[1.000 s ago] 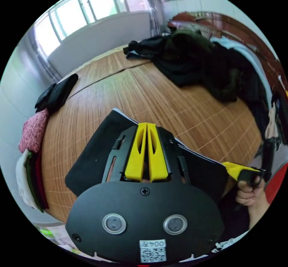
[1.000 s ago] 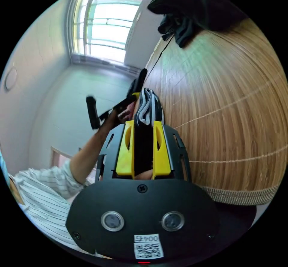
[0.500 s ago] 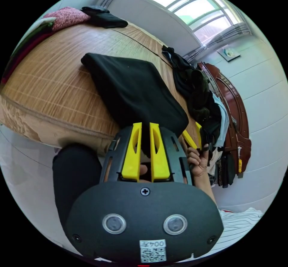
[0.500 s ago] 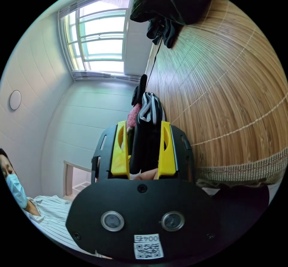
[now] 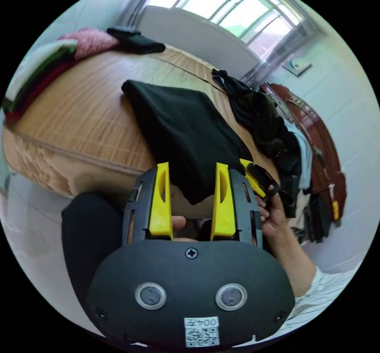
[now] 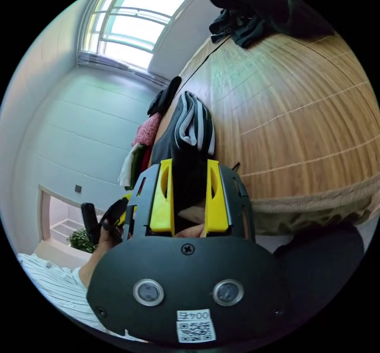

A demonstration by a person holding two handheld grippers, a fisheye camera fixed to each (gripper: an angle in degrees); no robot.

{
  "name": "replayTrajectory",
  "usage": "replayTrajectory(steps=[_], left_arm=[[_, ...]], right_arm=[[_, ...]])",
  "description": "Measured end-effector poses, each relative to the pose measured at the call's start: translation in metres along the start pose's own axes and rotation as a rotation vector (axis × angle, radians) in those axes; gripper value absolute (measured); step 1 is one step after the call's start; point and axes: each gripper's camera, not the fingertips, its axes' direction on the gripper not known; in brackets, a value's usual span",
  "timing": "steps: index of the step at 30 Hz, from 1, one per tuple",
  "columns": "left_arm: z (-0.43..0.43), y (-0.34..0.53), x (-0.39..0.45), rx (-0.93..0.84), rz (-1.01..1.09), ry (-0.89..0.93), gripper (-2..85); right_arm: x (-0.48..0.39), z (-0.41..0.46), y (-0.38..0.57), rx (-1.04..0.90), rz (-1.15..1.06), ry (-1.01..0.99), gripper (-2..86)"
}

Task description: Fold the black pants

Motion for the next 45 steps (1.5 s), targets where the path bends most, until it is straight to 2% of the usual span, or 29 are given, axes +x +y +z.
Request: replayTrajectory(steps=[5,8,11,12,15,19,22,25,26,29,31,36,39,41,43,45], left_arm=[[-0.001,0.022,0.049,0.040,0.371,-0.265,17.4],[-0.002,0.032,0.058,0.028,0.449,-0.308,17.7],[-0.008,0.044,0.059,0.059,0.494,-0.353,16.9],[-0.010,0.046,0.058,0.068,0.498,-0.362,16.6],[-0.026,0.054,0.048,0.115,0.447,-0.369,13.0],[-0.050,0.048,0.033,0.208,0.326,-0.169,7.2],[-0.031,0.036,0.020,0.150,0.236,-0.138,4.9],[0.023,0.039,-0.006,-0.051,0.175,-0.228,3.7],[0.020,0.048,-0.017,0.048,0.151,-0.169,3.3],[0.001,0.045,-0.029,0.079,0.046,-0.056,2.9],[-0.017,0.049,-0.030,0.138,0.042,-0.013,2.9],[-0.047,0.069,-0.044,0.205,0.016,0.037,2.6],[-0.050,0.078,-0.056,0.179,-0.029,0.054,2.7],[-0.057,0.076,-0.050,0.173,0.020,0.029,2.7],[-0.062,0.067,-0.037,0.172,0.092,-0.004,2.6],[-0.065,0.056,-0.024,0.181,0.140,-0.011,2.5]], right_arm=[[-0.031,0.024,0.026,-0.134,-0.063,-0.037,12.9],[-0.009,-0.010,0.023,-0.033,0.012,-0.099,13.1],[0.031,-0.026,0.021,0.004,0.189,-0.251,13.9],[0.029,-0.026,0.021,0.003,0.177,-0.252,14.1],[0.013,-0.011,0.022,-0.065,0.105,-0.254,13.7],[-0.011,-0.010,0.031,0.022,0.051,-0.250,4.2],[-0.061,-0.007,0.038,0.085,-0.144,-0.199,0.4],[-0.086,0.036,0.045,-0.084,-0.226,0.021,0.9],[-0.084,0.041,0.050,-0.073,-0.213,0.021,1.9],[-0.069,0.021,0.054,-0.024,-0.091,-0.192,8.6],[-0.058,0.008,0.064,0.032,-0.017,-0.239,10.6],[-0.036,0.006,0.103,0.070,0.135,-0.333,8.8],[-0.070,0.012,0.111,0.064,-0.025,-0.213,7.4],[-0.130,0.029,0.113,-0.033,-0.379,0.103,6.5],[-0.169,0.056,0.119,-0.148,-0.641,0.341,6.7],[-0.196,0.077,0.124,-0.223,-0.816,0.437,7.5]])
